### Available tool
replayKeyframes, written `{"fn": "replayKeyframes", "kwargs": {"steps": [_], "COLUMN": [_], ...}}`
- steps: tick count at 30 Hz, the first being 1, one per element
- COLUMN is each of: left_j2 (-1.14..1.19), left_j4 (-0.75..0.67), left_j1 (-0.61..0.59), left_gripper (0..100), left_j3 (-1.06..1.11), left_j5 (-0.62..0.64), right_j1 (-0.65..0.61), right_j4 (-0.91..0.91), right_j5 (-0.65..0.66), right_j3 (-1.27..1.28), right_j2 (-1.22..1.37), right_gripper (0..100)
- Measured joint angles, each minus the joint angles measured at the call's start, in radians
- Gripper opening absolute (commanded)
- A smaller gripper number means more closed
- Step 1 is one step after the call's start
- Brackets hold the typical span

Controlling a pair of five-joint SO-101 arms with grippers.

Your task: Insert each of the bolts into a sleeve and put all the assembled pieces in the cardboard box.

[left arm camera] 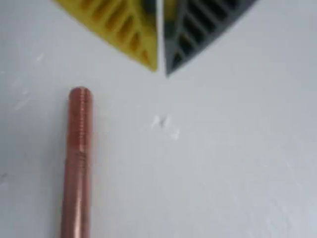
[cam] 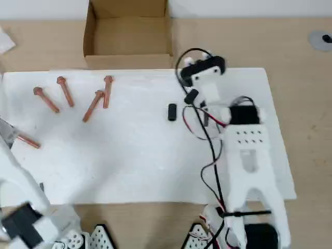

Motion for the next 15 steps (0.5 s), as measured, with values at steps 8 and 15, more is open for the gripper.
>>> {"fn": "replayKeyframes", "kwargs": {"steps": [8, 15], "left_j2": [0.221, 0.411], "left_j4": [0.011, 0.011], "left_j1": [0.000, 0.000], "left_gripper": [5, 6], "left_j3": [-0.164, -0.327], "left_j5": [0.068, 0.086], "right_j1": [-0.115, -0.172], "right_j4": [0.000, 0.003], "right_j5": [0.114, 0.215], "right_j3": [0.000, -0.002], "right_j2": [0.018, 0.041], "right_gripper": [1.2, 1.3]}}
